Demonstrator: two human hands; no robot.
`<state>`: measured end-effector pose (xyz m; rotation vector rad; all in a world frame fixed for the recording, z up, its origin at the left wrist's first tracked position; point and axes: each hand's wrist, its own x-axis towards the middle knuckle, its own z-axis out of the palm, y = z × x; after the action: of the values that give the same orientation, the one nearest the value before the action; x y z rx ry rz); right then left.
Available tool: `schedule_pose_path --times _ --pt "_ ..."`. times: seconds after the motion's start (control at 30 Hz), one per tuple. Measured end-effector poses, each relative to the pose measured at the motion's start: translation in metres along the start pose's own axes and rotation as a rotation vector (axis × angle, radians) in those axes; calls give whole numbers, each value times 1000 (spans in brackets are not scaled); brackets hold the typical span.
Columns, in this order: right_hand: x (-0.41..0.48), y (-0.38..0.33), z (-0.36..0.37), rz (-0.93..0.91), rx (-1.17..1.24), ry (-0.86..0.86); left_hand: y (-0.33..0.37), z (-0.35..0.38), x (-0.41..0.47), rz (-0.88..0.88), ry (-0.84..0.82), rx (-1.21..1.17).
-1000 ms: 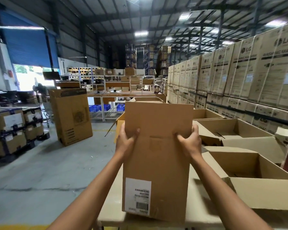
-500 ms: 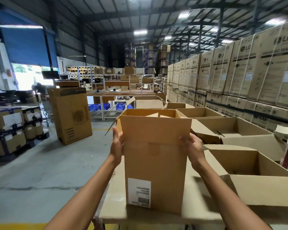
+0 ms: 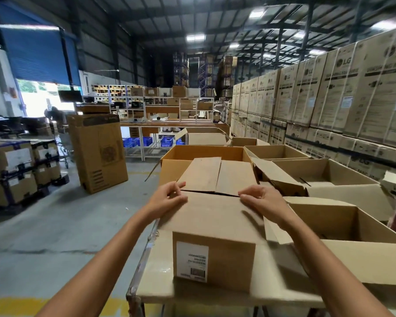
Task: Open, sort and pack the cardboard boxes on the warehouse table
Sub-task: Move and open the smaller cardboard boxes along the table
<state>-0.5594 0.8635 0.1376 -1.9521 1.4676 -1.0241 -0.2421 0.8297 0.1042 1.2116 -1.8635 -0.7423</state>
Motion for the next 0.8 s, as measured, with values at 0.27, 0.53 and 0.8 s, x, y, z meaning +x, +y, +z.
schedule_pose_path --times 0.27,0.53,0.8 --pt "50 -28 25 26 -551 -90 11 39 -7 304 274 690" --pt "41 -2 46 9 -810 -34 49 84 -6 630 172 663" --pt "38 -6 52 12 -827 -5 55 37 56 259 168 817"
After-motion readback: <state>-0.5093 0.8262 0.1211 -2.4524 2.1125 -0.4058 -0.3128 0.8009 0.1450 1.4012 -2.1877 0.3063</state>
